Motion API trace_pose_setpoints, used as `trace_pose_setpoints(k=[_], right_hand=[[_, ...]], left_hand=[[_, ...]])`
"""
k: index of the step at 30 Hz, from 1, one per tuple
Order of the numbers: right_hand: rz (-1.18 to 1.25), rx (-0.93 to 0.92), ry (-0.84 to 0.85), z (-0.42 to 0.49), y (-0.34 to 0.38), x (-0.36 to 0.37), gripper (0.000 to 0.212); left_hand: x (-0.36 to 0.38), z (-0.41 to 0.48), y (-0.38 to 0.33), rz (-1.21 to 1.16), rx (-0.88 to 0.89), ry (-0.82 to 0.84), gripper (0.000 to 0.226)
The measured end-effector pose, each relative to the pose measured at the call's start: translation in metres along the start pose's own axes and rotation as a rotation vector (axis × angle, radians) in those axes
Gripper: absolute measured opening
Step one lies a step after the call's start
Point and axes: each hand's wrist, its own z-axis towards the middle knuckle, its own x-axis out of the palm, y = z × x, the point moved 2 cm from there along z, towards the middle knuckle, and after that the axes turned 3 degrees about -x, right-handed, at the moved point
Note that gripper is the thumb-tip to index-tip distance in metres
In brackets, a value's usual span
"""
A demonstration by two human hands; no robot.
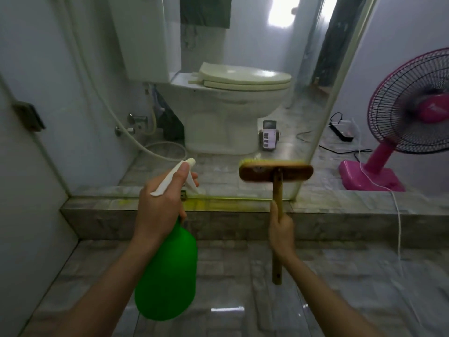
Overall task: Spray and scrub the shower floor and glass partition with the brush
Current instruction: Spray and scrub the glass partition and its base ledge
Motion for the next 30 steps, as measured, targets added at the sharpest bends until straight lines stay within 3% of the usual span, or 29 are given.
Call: trace_pose_setpoints(k=[3, 6, 12, 14, 22, 25, 30], right_hand=[[-0.022, -0.137, -0.089, 0.046, 0.075, 0.002, 0.051], [-0.016, -0.2, -0.127, 0.064, 0.099, -0.003, 0.05], [-0.037, 0.098, 0.045, -0.023, -0.041, -0.006, 0.048], [-0.075, 0.145, 0.088, -0.036, -0.057, -0.009, 0.05], [0.061, -0.141, -0.157, 0.059, 0.079, -0.002, 0.051], [0.039, -0.143, -0.131, 0.046, 0.036, 0.001, 0.053], [-0.091, 0.043, 0.05, -0.016, -0.056, 0.006, 0.059]], left_hand=[[0.006, 0.0, 0.002, -0.016, -0.015, 0.027, 0.038], [0.011, -0.003, 0.005, -0.04, -0.026, 0.045, 0.042], [0.007, -0.004, 0.012, -0.032, -0.01, 0.037, 0.032], [0.003, -0.004, 0.014, -0.019, -0.015, 0.029, 0.029], [-0.003, 0.003, 0.033, 0.014, -0.061, -0.007, 0.032], [-0.002, 0.004, 0.034, -0.002, -0.042, 0.003, 0.028], [-0.008, 0.004, 0.037, 0.024, -0.041, -0.008, 0.03]])
